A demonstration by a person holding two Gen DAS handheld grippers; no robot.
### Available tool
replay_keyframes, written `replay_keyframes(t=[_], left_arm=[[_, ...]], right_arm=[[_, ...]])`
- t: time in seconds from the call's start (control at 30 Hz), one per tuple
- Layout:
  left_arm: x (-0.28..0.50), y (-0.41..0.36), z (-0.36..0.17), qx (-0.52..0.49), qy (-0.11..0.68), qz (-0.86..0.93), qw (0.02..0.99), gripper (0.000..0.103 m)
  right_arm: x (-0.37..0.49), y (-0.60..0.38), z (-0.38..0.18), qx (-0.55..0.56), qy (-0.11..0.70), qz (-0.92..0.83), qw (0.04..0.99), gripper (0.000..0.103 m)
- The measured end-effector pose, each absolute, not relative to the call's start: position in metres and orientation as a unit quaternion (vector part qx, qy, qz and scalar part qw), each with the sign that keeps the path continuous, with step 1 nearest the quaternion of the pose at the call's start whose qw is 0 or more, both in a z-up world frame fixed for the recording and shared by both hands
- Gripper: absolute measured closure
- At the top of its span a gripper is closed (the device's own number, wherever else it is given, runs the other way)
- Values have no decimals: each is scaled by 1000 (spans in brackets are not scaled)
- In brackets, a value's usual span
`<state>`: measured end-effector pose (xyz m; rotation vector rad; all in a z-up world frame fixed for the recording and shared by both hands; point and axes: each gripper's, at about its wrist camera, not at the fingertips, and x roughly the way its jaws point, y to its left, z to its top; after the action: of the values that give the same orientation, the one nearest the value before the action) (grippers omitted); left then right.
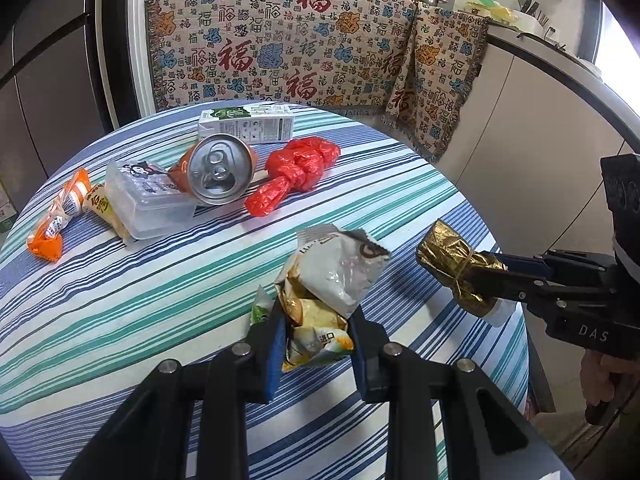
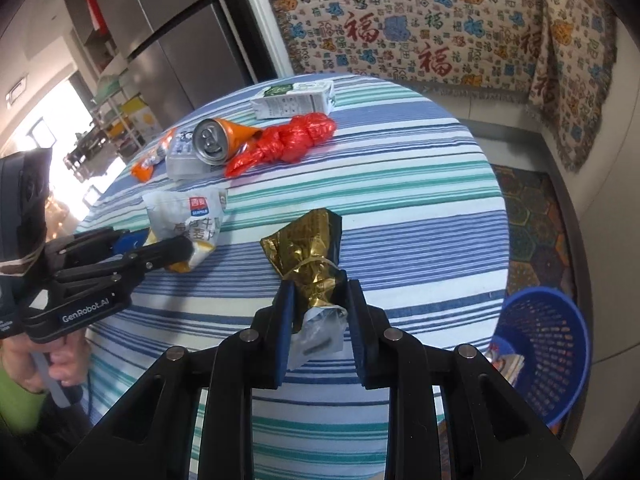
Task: Collect trash
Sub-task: 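Carry both wrappers to the blue wastebasket and open both tools over it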
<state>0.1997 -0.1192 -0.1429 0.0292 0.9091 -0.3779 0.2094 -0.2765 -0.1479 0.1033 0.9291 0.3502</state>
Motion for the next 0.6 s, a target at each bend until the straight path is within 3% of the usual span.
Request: replay_keyframes(t=[0.6], left_arm=[[202, -145, -143, 9, 447, -200, 872, 75]], right_arm=[[205, -292, -145, 61, 436, 150, 885, 78]])
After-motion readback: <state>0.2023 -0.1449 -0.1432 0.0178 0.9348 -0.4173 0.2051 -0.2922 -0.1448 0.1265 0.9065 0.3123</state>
